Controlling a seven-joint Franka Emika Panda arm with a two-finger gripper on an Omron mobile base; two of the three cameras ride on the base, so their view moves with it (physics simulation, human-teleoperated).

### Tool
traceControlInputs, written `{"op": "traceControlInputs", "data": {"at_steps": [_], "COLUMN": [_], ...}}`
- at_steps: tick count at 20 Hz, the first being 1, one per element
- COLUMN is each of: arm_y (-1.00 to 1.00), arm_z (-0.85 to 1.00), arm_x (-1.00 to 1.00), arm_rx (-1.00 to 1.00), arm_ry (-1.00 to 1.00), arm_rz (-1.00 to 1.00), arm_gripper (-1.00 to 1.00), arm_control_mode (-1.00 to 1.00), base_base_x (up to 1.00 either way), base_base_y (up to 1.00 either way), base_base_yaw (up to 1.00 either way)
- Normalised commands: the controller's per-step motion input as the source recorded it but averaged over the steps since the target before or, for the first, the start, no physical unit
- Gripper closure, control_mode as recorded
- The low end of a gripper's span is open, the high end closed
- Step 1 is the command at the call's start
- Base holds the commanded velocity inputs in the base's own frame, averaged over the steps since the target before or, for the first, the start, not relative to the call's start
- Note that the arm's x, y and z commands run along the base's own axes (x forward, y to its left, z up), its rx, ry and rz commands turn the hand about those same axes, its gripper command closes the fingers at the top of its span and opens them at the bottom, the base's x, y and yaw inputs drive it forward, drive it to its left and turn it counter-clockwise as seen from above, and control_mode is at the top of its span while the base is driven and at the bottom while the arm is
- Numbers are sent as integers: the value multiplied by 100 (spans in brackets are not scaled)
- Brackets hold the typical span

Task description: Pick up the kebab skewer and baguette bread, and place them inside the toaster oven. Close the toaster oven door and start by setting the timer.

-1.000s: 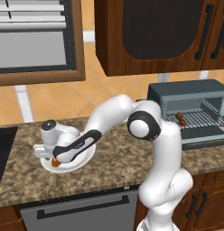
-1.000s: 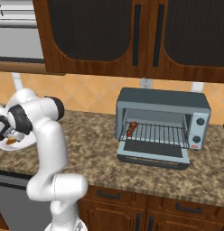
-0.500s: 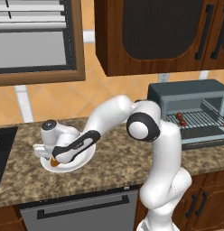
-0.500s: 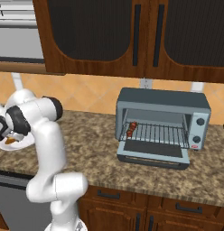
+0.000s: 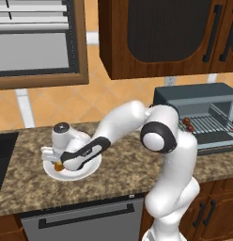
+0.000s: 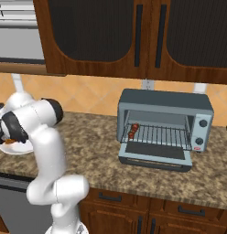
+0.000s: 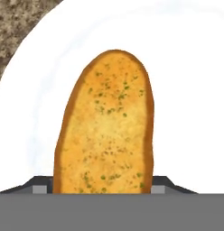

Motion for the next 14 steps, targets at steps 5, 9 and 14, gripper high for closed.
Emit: {"op": "traceControlInputs", "data": {"at_steps": [5, 9, 14], "arm_y": [-100, -100, -100], "arm_z": [100, 99, 84], "arm_x": [-64, -55, -21], "arm_rx": [1, 0, -2], "arm_ry": [-2, 0, 1], "arm_rz": [0, 0, 0], "arm_gripper": [100, 100, 100], "arm_control_mode": [-100, -100, -100], "base_base_x": [0, 0, 0], "base_base_y": [0, 0, 0], "base_base_yaw": [0, 0, 0]}}
